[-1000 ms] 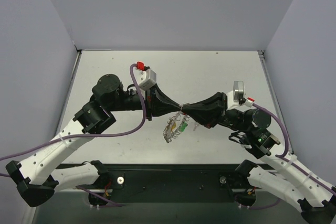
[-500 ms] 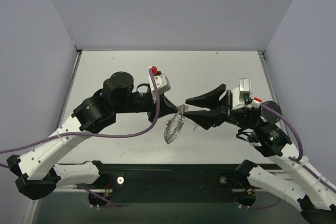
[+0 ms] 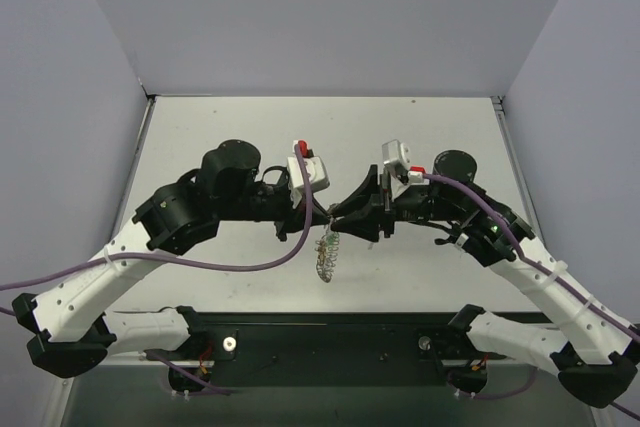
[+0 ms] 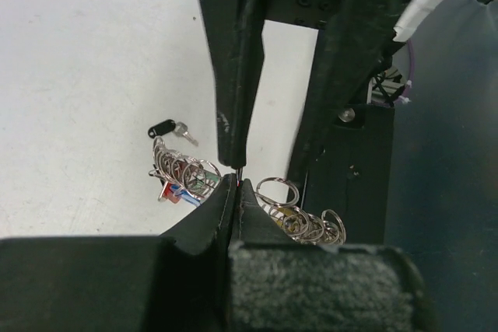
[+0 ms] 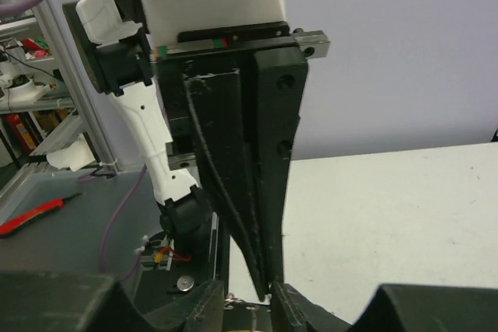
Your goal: Put the keys on the keyring
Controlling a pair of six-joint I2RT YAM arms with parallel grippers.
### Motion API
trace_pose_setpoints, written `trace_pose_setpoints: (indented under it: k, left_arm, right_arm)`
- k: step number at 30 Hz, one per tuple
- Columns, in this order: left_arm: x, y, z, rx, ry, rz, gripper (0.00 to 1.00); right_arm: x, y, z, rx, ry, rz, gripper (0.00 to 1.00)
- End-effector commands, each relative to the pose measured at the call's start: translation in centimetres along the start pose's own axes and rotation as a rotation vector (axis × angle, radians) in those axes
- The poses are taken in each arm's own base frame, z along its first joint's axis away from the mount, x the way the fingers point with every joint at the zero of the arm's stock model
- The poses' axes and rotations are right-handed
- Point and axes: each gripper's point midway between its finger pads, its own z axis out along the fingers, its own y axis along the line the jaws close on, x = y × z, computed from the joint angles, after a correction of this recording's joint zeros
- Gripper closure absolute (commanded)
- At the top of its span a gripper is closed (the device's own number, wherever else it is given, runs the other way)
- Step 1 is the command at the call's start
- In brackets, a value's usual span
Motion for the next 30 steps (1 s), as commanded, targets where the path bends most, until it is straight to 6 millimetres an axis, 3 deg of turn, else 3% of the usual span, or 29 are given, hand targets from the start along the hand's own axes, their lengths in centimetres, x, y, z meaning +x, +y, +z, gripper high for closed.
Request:
trace_pose_setpoints:
  k: [1,4,6,9,21,25,30]
  left_arm:
    - [-4.4,-1.8,-2.3,0.052,-0.151,0.096,1.0]
    - [-4.6,-2.1,-2.4,0.061,-0.16,0.102,1.0]
    - [-4.4,-2.2,-2.3,0.071,-0.154,0.102,1.0]
    - [-4.5,-2.5,-2.2,0.089,-0.161,0.106,1.0]
    - [-4.6,-3.6,-2.6,0.143,-0.174,0.115,1.0]
    - [-4.5,-4.0,-2.6,0.166,-0.174,0.118,1.0]
    - [-4.7,-4.3,-2.8,0.174,-0.189,0.118,1.0]
  right_arm:
    - [-0.4,1.1,0.0,-0.072,0.014,-0.048,0.72]
    - [-0.1,0.9,0.1,-0.065,0.022,-0.046,0.79]
    - [-0.1,0.9,0.0,-0.065,0.022,-0.046,0.89]
    - [-0.1,0.8,0.0,-0.056,0.022,-0.047,0.91]
    - [-0.2,0.2,-0.5,0.007,-0.005,-0.066,0.76]
    - [-0.2,-0.1,-0.5,0.02,-0.007,-0.068,0.66]
    - [-0.4,0.0,-0.5,0.024,-0.024,-0.068,0.62]
